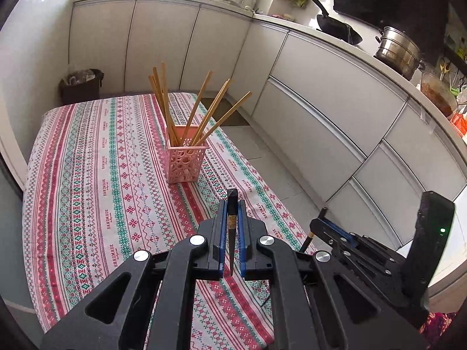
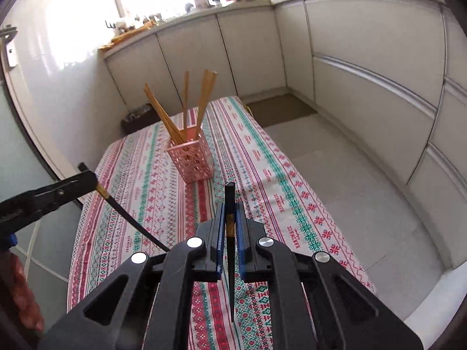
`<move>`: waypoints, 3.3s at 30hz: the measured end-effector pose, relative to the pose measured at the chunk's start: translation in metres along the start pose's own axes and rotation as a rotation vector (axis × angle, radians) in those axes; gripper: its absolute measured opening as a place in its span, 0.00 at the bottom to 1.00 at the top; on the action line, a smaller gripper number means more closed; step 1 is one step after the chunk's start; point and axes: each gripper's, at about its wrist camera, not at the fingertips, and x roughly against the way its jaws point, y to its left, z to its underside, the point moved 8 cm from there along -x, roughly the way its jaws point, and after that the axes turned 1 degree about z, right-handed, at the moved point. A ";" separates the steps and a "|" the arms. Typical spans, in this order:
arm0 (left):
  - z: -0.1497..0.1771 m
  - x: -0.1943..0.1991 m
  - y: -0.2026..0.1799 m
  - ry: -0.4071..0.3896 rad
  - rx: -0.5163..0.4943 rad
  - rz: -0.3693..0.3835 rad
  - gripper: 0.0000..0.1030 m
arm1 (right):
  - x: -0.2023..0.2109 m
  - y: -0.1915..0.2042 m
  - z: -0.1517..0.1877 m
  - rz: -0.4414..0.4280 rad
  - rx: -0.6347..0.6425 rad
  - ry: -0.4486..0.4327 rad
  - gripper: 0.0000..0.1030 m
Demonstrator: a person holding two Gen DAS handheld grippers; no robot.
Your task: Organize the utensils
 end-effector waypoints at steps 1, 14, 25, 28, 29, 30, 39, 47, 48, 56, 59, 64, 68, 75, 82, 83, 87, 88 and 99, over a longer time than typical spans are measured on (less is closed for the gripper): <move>0.000 0.003 -0.003 -0.010 -0.001 -0.003 0.06 | 0.009 0.005 -0.006 -0.010 0.006 -0.027 0.07; -0.047 0.045 -0.020 -0.175 -0.045 -0.075 0.06 | 0.080 0.025 -0.088 -0.067 0.010 -0.272 0.07; -0.162 0.042 -0.002 -0.385 -0.062 -0.154 0.06 | 0.063 0.031 -0.155 -0.106 -0.012 -0.354 0.07; -0.185 0.021 0.010 -0.400 -0.057 -0.175 0.06 | 0.046 0.034 -0.167 -0.113 -0.003 -0.357 0.07; -0.190 0.013 0.015 -0.407 -0.053 -0.186 0.06 | 0.040 0.036 -0.171 -0.116 0.002 -0.356 0.07; -0.194 0.002 0.019 -0.401 -0.055 -0.196 0.06 | 0.034 0.038 -0.174 -0.119 0.007 -0.356 0.07; -0.169 -0.061 0.057 -0.294 0.030 -0.221 0.17 | -0.008 0.048 -0.190 -0.153 0.013 -0.345 0.07; -0.138 0.021 0.080 -0.428 0.167 -0.288 0.39 | -0.019 0.069 -0.196 -0.192 0.019 -0.360 0.07; -0.136 0.025 0.085 -0.425 0.177 -0.311 0.39 | -0.020 0.071 -0.197 -0.195 0.021 -0.363 0.07; -0.122 0.033 0.130 -0.394 0.264 -0.357 0.39 | -0.040 0.092 -0.201 -0.166 0.069 -0.392 0.07; -0.118 0.038 0.143 -0.394 0.291 -0.367 0.40 | -0.058 0.096 -0.199 -0.149 0.081 -0.386 0.07; -0.114 0.048 0.157 -0.399 0.321 -0.379 0.40 | -0.085 0.099 -0.192 -0.123 0.106 -0.378 0.07; -0.116 0.050 0.160 -0.401 0.328 -0.387 0.40 | -0.100 0.101 -0.183 -0.111 0.129 -0.378 0.07; -0.115 0.047 0.159 -0.394 0.321 -0.390 0.47 | -0.110 0.108 -0.172 -0.103 0.169 -0.393 0.32; -0.121 0.053 0.148 -0.432 0.282 -0.412 0.84 | -0.074 0.094 -0.179 -0.092 0.085 -0.493 0.94; -0.121 0.053 0.145 -0.435 0.272 -0.417 0.87 | -0.069 0.093 -0.179 -0.085 0.088 -0.489 0.94; -0.123 0.053 0.127 -0.446 0.225 -0.418 0.93 | -0.056 0.088 -0.178 -0.023 0.109 -0.453 0.94; -0.123 0.051 0.122 -0.441 0.214 -0.416 0.93 | -0.054 0.086 -0.177 -0.016 0.103 -0.435 0.94; -0.113 0.084 0.055 -0.448 0.099 -0.479 0.93 | 0.026 0.049 -0.151 0.080 0.063 -0.384 0.94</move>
